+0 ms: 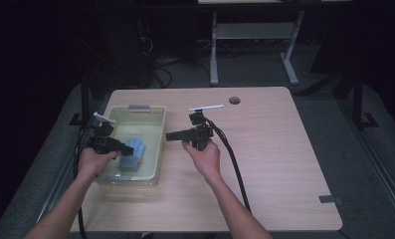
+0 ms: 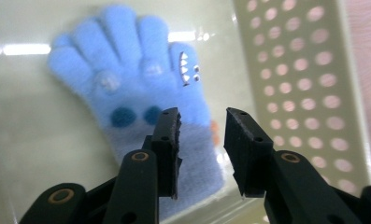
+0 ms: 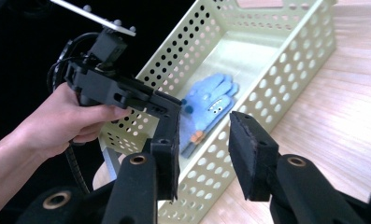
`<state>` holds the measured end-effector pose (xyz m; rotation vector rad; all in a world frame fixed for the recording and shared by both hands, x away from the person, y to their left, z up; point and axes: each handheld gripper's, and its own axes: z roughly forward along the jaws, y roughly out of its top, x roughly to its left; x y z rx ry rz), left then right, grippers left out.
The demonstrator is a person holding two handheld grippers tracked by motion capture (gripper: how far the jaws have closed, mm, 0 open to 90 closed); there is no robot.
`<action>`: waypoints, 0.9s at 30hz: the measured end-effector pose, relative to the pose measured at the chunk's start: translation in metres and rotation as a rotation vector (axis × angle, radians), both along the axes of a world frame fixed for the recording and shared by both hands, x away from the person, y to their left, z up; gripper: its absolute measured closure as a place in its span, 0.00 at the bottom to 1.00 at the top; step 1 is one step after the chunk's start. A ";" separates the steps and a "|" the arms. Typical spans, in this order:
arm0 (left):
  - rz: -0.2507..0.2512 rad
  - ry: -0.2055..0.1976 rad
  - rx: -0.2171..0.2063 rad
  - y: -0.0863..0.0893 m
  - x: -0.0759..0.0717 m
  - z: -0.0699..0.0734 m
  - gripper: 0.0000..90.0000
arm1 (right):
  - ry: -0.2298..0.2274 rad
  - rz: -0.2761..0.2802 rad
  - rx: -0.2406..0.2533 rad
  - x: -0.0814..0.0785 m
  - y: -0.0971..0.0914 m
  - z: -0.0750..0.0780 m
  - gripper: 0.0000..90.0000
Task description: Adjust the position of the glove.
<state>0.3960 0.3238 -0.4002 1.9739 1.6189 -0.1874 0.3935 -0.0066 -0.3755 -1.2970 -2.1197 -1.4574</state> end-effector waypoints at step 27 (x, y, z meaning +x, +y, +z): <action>-0.092 -0.163 -0.312 -0.015 -0.010 0.032 0.55 | 0.008 -0.083 0.003 -0.006 -0.066 -0.002 0.62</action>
